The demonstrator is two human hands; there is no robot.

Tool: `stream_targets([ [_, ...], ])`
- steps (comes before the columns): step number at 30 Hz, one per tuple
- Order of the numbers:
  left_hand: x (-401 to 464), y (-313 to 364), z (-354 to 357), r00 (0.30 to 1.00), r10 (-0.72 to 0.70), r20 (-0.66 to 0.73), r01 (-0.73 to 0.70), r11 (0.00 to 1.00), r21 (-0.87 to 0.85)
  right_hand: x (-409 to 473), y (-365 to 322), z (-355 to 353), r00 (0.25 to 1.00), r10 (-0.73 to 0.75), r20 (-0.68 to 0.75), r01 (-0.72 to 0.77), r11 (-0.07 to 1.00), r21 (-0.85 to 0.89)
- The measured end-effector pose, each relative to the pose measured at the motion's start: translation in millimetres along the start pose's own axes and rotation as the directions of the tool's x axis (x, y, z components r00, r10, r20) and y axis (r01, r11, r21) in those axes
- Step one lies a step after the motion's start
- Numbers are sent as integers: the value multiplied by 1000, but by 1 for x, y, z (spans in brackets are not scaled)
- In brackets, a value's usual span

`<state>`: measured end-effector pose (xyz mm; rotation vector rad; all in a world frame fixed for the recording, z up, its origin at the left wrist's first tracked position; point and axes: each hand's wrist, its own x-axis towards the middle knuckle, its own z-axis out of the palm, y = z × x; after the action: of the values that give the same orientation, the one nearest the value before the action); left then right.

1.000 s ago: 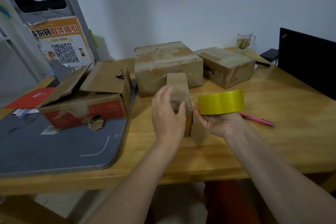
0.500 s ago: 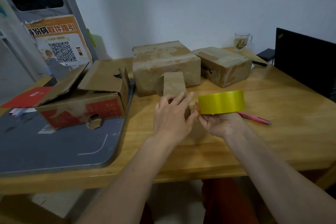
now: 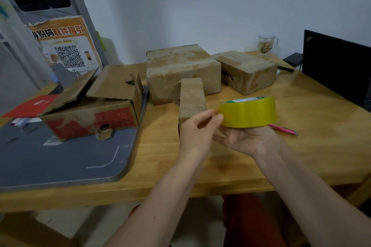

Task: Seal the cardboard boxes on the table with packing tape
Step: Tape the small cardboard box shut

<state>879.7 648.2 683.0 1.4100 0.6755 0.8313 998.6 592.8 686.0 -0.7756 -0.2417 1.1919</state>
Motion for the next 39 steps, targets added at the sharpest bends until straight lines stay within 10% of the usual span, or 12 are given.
stream_targets([
  [10,-8,-8,10,964,172,-201,-178,984,-15,-11,-11,6,998,-63,3,63,997,-39],
  [19,4,18,4,971,-9,-240,-39,980,-197,-6,-16,27,810,-585,42,548,729,-410],
  [25,20,33,-49,945,20,-327,-20,1000,6,12,-33,-1,691,-708,-148,496,613,-615],
  [39,58,22,-47,932,144,-331,68,830,554,38,-18,-29,697,-654,-294,287,630,-722],
])
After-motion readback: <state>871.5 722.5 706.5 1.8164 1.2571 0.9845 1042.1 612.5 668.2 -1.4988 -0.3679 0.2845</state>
